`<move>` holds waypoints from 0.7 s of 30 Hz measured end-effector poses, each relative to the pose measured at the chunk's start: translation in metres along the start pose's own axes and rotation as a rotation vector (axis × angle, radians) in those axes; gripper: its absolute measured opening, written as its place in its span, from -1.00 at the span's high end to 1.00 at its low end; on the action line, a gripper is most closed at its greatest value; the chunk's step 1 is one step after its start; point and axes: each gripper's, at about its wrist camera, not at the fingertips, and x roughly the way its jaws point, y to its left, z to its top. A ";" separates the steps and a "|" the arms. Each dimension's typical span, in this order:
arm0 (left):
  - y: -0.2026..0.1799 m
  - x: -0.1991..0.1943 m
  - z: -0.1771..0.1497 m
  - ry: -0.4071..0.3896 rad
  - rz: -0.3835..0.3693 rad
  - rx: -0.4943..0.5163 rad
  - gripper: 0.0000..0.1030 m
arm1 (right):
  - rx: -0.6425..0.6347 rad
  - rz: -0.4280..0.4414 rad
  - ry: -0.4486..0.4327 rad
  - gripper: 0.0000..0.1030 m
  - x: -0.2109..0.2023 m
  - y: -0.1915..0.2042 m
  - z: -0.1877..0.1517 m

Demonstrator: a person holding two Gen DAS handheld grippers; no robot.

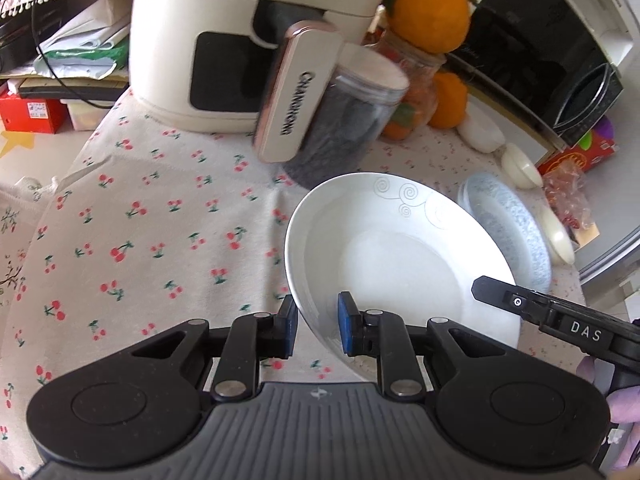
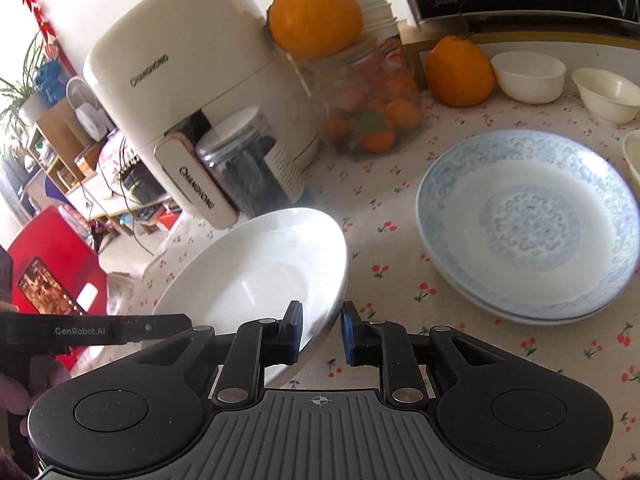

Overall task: Organize plates and bowls
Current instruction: 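Lift the white plate with both tools and carry it over the blue plates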

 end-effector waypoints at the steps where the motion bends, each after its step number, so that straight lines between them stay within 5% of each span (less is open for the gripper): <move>1: -0.004 -0.001 0.001 -0.004 -0.006 0.002 0.63 | 0.005 -0.001 -0.005 0.60 -0.002 -0.002 0.002; 21: -0.067 0.022 0.010 -0.021 -0.096 0.040 0.63 | 0.104 -0.041 -0.089 0.60 -0.042 -0.066 0.029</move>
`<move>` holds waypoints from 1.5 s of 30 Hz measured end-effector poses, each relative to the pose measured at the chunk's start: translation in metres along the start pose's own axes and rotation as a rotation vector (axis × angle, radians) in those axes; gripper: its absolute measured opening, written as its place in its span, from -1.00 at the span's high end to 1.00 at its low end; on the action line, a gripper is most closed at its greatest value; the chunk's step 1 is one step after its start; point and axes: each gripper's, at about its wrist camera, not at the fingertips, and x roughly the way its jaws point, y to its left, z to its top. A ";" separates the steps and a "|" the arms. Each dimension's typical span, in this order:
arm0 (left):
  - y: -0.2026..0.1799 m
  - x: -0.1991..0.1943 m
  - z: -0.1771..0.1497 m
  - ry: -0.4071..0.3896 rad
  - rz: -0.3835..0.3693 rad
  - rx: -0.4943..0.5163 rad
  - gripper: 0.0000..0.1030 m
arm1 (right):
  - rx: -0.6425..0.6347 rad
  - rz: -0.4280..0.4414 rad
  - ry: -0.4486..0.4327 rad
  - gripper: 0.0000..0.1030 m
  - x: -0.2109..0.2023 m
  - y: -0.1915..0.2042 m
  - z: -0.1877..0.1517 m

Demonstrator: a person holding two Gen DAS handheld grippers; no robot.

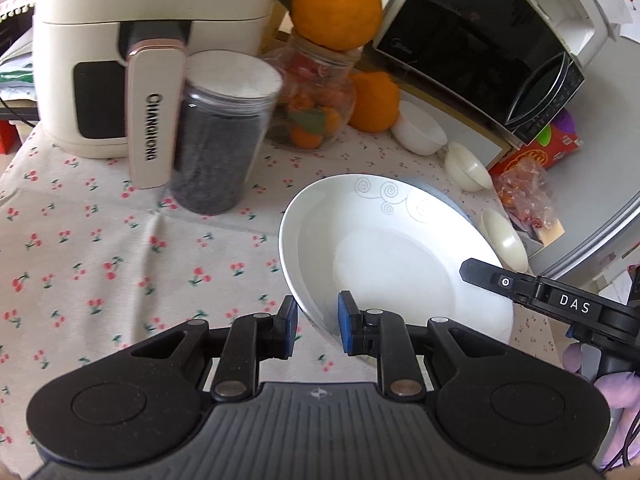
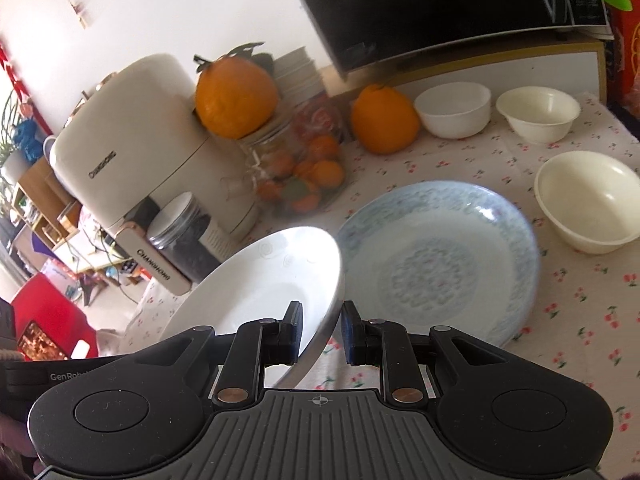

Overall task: Organize plates and bowls
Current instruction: 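Lift the white plate with both tools and carry it over the blue plates, then lower the white plate onto the stacked blue-patterned plates with both tools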

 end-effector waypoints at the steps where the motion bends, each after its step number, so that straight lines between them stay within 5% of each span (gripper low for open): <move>1: -0.003 0.001 0.000 -0.002 -0.003 0.001 0.63 | 0.004 -0.002 -0.004 0.60 -0.001 -0.002 0.001; 22: -0.047 0.040 0.011 -0.027 -0.049 0.022 0.63 | 0.073 -0.055 -0.062 0.60 -0.020 -0.056 0.026; 45: -0.078 0.073 0.011 -0.020 0.007 0.108 0.63 | 0.105 -0.136 -0.027 0.60 -0.011 -0.091 0.026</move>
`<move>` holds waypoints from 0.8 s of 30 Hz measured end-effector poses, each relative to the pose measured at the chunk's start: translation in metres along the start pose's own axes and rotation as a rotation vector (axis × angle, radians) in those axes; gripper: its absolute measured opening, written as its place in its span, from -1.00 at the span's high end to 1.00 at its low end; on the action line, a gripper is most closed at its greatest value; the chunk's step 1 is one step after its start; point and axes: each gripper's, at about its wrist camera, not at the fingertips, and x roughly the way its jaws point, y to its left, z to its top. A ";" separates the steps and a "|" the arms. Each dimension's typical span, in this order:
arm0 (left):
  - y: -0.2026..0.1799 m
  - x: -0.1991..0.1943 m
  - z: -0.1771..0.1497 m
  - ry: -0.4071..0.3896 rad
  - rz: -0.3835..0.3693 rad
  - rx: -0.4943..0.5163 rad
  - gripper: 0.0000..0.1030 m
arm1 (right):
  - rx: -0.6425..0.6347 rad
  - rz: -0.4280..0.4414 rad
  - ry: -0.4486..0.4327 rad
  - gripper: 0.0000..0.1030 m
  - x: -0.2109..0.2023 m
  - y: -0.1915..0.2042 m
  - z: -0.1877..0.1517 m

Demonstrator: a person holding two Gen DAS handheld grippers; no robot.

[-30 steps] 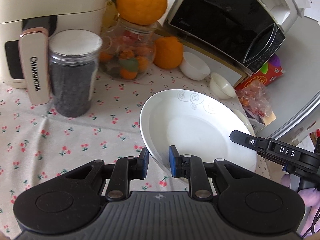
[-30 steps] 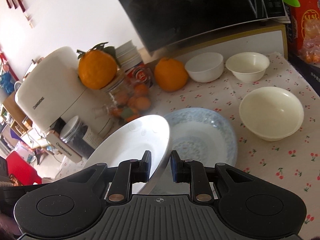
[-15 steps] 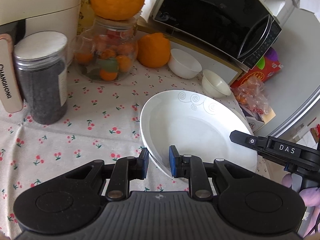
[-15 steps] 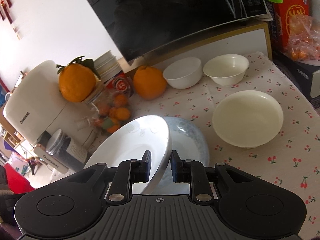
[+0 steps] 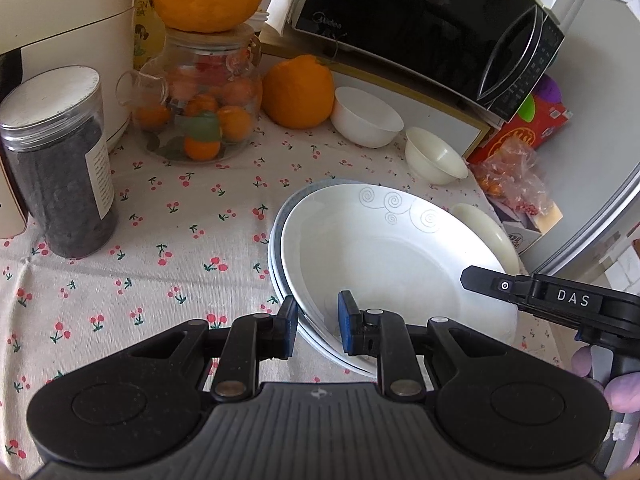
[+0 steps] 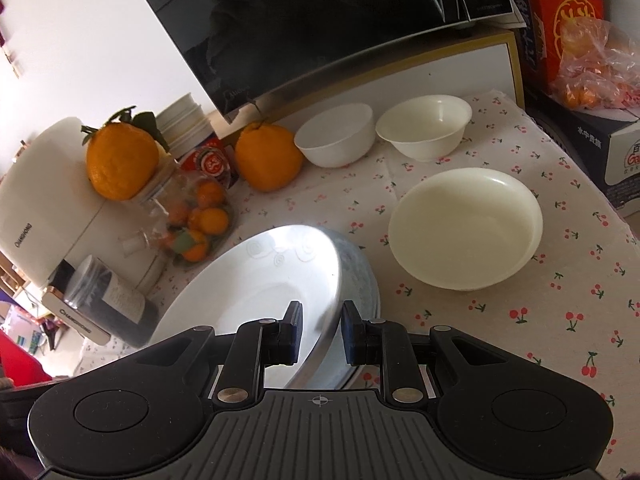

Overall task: Organize plates and bowls
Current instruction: 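Lower the white plate onto the stacked blue-patterned plates with both tools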

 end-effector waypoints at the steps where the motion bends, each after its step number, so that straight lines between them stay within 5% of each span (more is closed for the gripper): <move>1: 0.000 0.001 0.000 0.001 0.004 0.004 0.63 | -0.003 -0.004 0.004 0.60 0.001 0.000 0.000; 24: -0.021 0.012 -0.005 0.005 0.150 0.128 0.61 | -0.150 -0.149 0.086 0.59 0.010 0.021 -0.006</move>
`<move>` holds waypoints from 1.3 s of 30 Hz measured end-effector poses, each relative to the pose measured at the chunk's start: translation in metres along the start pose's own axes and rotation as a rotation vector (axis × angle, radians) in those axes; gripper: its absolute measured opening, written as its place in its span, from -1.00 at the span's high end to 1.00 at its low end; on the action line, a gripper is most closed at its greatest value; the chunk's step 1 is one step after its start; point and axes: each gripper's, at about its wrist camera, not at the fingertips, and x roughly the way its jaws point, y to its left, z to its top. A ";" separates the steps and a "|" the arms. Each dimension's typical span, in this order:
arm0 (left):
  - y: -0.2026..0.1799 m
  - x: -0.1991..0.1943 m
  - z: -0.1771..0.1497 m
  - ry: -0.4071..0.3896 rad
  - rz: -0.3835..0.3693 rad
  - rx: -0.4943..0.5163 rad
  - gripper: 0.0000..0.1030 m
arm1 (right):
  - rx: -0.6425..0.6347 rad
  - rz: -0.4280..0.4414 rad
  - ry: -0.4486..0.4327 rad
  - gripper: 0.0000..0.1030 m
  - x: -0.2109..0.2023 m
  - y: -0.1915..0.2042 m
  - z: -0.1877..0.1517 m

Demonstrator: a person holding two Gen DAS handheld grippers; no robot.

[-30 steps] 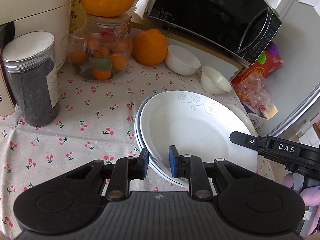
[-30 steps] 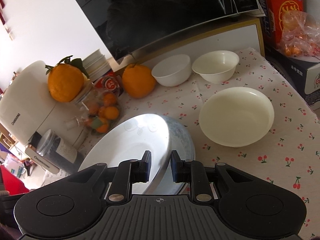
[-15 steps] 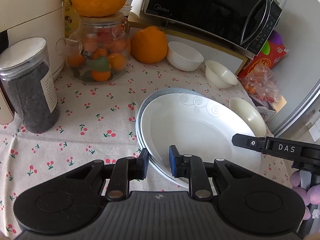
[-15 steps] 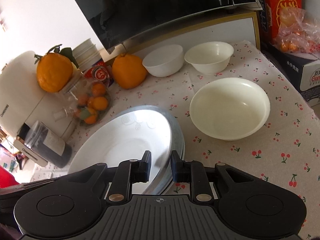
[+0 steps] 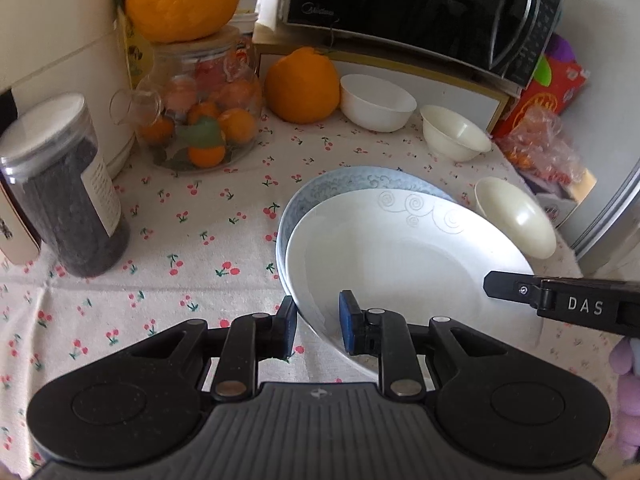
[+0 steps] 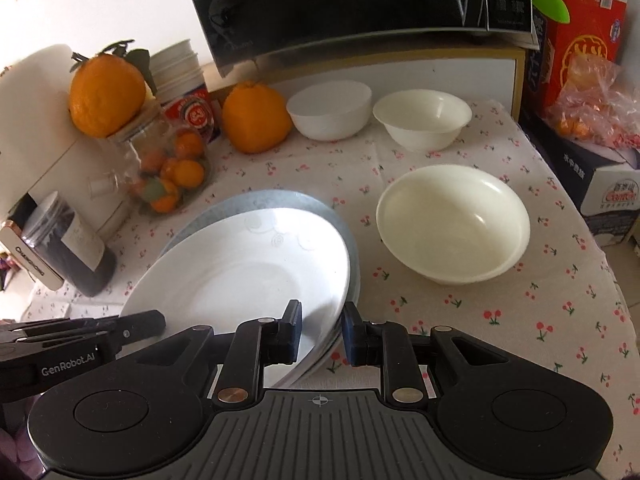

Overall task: Organize plates and bowls
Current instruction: 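Lower the white plate onto the stacked blue-patterned plates with both tools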

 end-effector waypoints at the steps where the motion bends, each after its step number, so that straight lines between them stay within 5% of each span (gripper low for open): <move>1: -0.004 0.000 0.000 -0.003 0.018 0.022 0.61 | 0.001 -0.005 0.009 0.59 0.001 0.000 0.000; 19: -0.014 0.004 0.000 -0.021 0.104 0.055 0.61 | -0.114 -0.113 -0.039 0.58 0.009 0.016 -0.004; 30: -0.019 0.010 0.000 -0.032 0.159 0.071 0.67 | -0.297 -0.225 -0.071 0.58 0.017 0.039 -0.014; 39: -0.018 0.011 0.001 -0.032 0.158 0.067 0.67 | -0.300 -0.221 -0.065 0.58 0.016 0.038 -0.013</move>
